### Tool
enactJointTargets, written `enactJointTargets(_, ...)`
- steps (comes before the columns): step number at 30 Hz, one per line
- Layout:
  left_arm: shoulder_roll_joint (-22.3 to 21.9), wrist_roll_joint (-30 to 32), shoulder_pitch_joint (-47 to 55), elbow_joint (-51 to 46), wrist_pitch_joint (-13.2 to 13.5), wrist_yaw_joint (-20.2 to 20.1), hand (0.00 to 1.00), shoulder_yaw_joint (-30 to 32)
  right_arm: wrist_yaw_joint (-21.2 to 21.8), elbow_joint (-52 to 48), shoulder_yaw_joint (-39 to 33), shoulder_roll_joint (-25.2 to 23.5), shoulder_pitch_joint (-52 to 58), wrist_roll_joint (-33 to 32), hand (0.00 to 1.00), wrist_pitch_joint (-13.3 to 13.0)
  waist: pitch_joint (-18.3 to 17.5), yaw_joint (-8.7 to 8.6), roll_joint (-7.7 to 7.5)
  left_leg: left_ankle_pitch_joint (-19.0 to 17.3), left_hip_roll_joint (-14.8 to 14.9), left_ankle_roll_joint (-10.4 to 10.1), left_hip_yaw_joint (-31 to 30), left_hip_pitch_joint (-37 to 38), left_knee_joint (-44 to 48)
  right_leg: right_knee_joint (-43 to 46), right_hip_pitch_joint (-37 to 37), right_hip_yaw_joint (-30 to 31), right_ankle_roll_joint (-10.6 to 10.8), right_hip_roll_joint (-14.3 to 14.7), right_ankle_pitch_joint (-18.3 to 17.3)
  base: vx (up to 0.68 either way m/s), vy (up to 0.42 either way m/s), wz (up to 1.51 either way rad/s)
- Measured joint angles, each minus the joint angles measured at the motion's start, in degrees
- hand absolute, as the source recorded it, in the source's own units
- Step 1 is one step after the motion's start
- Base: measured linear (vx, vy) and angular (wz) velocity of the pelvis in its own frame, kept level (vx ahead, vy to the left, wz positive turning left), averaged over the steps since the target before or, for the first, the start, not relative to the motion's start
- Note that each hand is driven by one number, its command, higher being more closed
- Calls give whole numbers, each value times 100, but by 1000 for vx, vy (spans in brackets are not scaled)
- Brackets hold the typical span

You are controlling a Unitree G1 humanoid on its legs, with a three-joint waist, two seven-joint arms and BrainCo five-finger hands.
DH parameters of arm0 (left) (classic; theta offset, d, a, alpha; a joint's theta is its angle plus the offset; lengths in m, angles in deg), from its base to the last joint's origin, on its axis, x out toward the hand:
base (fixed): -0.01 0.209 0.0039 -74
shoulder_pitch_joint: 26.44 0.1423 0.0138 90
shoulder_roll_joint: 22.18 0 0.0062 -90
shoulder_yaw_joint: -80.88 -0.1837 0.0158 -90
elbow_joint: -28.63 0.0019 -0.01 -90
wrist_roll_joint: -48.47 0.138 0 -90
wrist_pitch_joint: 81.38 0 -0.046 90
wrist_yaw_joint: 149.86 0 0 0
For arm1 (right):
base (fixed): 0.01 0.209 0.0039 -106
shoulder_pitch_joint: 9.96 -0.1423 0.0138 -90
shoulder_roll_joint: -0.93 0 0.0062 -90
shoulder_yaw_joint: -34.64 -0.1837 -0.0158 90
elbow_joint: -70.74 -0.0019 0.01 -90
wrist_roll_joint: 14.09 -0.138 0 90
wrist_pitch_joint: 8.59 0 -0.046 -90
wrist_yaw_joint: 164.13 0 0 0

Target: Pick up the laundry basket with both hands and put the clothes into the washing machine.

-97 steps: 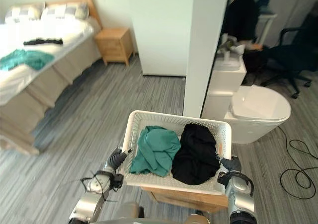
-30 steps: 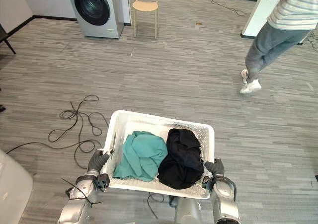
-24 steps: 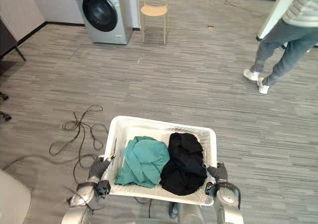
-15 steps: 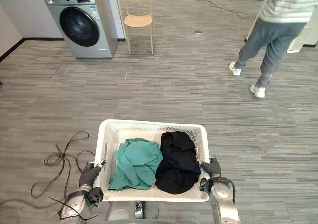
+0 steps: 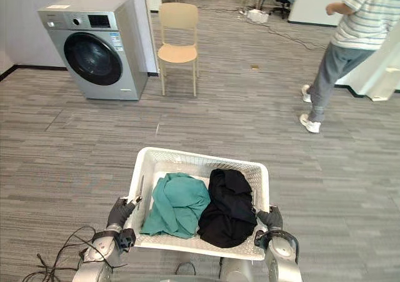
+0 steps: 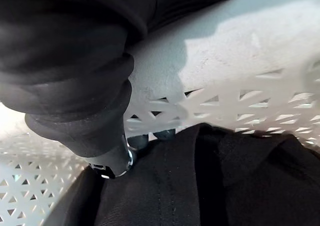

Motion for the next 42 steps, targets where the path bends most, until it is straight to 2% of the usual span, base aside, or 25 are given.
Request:
enactJointTargets(2, 30, 0, -50, 2, 3, -11, 100, 7, -6, -133, 17, -4, 48, 0, 100, 2, -109, -23, -144, -372, 12, -198, -105, 375, -46, -1538, 9, 214, -9, 192, 486, 722, -236, 49)
enactJointTargets(3, -100, 3, -76, 92, -6, -22, 100, -34, -63, -134, -2, 110, 59, 0, 100, 18, -155, -100, -57, -511, 229, -312, -316, 702, -54, -806, -85, 426, -293, 313, 971, 685, -238, 69)
enactJointTargets(5, -166, 7, -71, 109, -11, -55, 100, -49, -120, -190, -9, 157, 101, 6, 100, 32, -199, -173, 34, -435, 440, -442, -490, 666, 511, -33, -187, 435, -410, 361, 1014, 678, -298, 49)
enactJointTargets(6, -265, 10, -54, 103, -16, -85, 100, -41, -124, -226, -10, 236, 108, 6, 100, 33, -277, -192, 265, -266, 725, -590, -560, 291, 1427, 230, -149, 225, -481, 509, 599, 789, -420, 26)
enactJointTargets(7, -328, 9, -63, 102, -8, -103, 100, 17, -117, -348, 19, 274, 105, 6, 100, 46, -283, -182, 459, 388, 995, -555, -659, -307, 2752, 258, 47, 124, -570, 722, 316, 636, -350, 7)
enactJointTargets(8, -353, 6, -57, 101, -4, -105, 100, 60, -116, -400, 70, 294, 120, 5, 100, 46, -269, -171, 519, 1012, 1111, -597, -722, -617, 3371, 215, 202, 111, -603, 828, 192, 639, -328, -16)
enactJointTargets(9, -372, 4, 16, 102, -5, -115, 100, 180, -119, -412, 194, 332, 129, -7, 100, 50, -262, -122, 571, 2650, 1276, -861, -874, -1161, 4413, 3, 626, 166, -714, 1049, 39, 651, -277, -37)
enactJointTargets(10, -380, 2, 97, 90, 33, -128, 100, 228, -122, -412, 235, 332, 138, -6, 100, 53, -249, -28, 628, 2621, 1411, -825, -933, -1669, 5490, -271, 1096, 216, -820, 1256, -55, 657, -250, -50)
enactJointTargets(11, -381, 1, 136, 91, 68, -129, 100, 236, -122, -412, 251, 333, 143, -6, 100, 54, -218, 10, 613, 2538, 1428, -714, -911, -1901, 5897, -413, 1347, 301, -866, 1338, -98, 767, -214, -62)
enactJointTargets(12, -381, -17, 234, 91, 135, -130, 100, 253, -126, -410, 339, 342, 143, -6, 100, 54, -163, 100, 531, 2199, 1432, -501, -798, -2363, 6314, -740, 1813, 465, -899, 1408, -150, 714, -164, -69)
enactJointTargets(13, -378, -18, 285, 90, 142, -129, 100, 276, -131, -410, 410, 345, 151, -6, 100, 54, -139, 165, 398, 1745, 1504, -267, -427, -2677, 6150, -1069, 2182, 660, -898, 1392, -156, 684, -143, -67)
enactJointTargets(16, -394, -18, 289, 97, 186, -128, 100, 252, -194, -410, 433, 392, 128, -6, 100, 53, -129, 302, 339, 1093, 1535, -172, 203, -3067, 4469, -1534, 2745, 920, -893, 1307, -154, 496, -36, -55)
enactJointTargets(17, -412, -17, 297, 100, 191, -121, 100, 226, -227, -410, 439, 425, 146, -6, 100, 45, -145, 331, 309, 1096, 1272, -248, 246, -2944, 2805, -1580, 2824, 958, -729, 1208, -279, 479, 46, -56)
enactJointTargets(18, -461, -15, 328, 103, 204, -107, 100, 142, -250, -440, 425, 506, 207, -6, 100, 37, -192, 310, 420, 1801, 1052, -405, 113, -2746, 1249, -1517, 2929, 1001, -514, 1219, -488, 471, 71, -45)
enactJointTargets(19, -456, -12, 328, 132, 201, -102, 100, 131, -273, -429, 407, 492, 238, -5, 100, 40, -191, 289, 423, 1704, 1024, -337, 187, -2660, 1059, -1439, 2988, 1016, -467, 1204, -607, 490, 116, -10)
enactJointTargets(21, -398, 7, 330, 187, 155, -103, 100, 121, -296, -427, 399, 404, 348, 20, 100, 43, -297, 161, 148, 1551, 763, -321, 293, -2194, 507, -1110, 3012, 1139, -339, 937, -714, 482, 143, 3)
enactJointTargets(23, -324, 6, 361, 187, 162, -98, 100, 104, -291, -426, 361, 294, 370, 113, 100, 44, -401, 196, -59, 1591, 666, -268, 489, -1856, -38, -784, 2884, 1233, -308, 909, -695, 430, 67, -22)
enactJointTargets(24, -321, 7, 334, 192, 164, -97, 100, 103, -258, -418, 311, 257, 385, 121, 100, 39, -381, 241, -1, 1641, 751, -209, 550, -1563, -356, -223, 2597, 1363, -247, 924, -774, 358, 45, -24)
enactJointTargets(26, -318, 9, 328, 266, 209, -100, 100, 102, -253, -420, 314, 232, 437, 121, 100, -1, -465, 227, 35, 1655, 773, -201, 562, -1275, -591, -953, 2636, 1442, -158, 819, -978, 281, 16, -13)
enactJointTargets(27, -291, 9, 294, 322, 248, -100, 100, 104, -256, -419, 314, 202, 447, 125, 100, -9, -564, 219, -57, 1652, 693, -206, 568, -1269, -631, -1614, 2627, 1433, -145, 696, -634, 294, -81, 3)
enactJointTargets(28, -229, 8, 176, 407, 259, -99, 100, 89, -260, -400, 306, 176, 426, 121, 100, -35, -639, 167, -280, 1620, 556, -251, 558, -1268, -630, -1965, 2579, 1489, 29, 442, -73, 187, -118, 32)
enactJointTargets(32, -275, 5, 63, 634, 289, -84, 100, -124, -266, -317, 166, 288, 491, 58, 100, -47, -761, 146, -12, 1627, 649, -313, 529, -1141, -768, -1974, 2693, 1441, 23, 555, -75, 166, -88, 6)
enactJointTargets(33, -261, 16, 50, 910, 341, -36, 100, -288, -267, -90, 155, 346, 710, -115, 100, -238, -773, 137, -50, 1876, 411, -408, 601, -1022, -1331, -2263, 2539, 1584, 164, 423, 178, 31, -9, -3)
enactJointTargets(38, -251, 16, 30, 980, 355, -40, 100, -289, -264, 34, 154, 345, 699, -130, 100, -288, -770, 134, -44, 1877, 411, -408, 600, -1022, -1335, -2267, 2537, 1572, 163, 440, 177, 0, 0, 0)
enactJointTargets(42, -142, 16, -76, 1479, 347, -43, 100, -368, -222, 850, 141, 370, 648, -361, 100, -454, -765, 130, -23, 1880, 412, -410, 603, -1006, -1438, -2295, 2524, 1533, 163, 448, 175, 0, 0, 1)
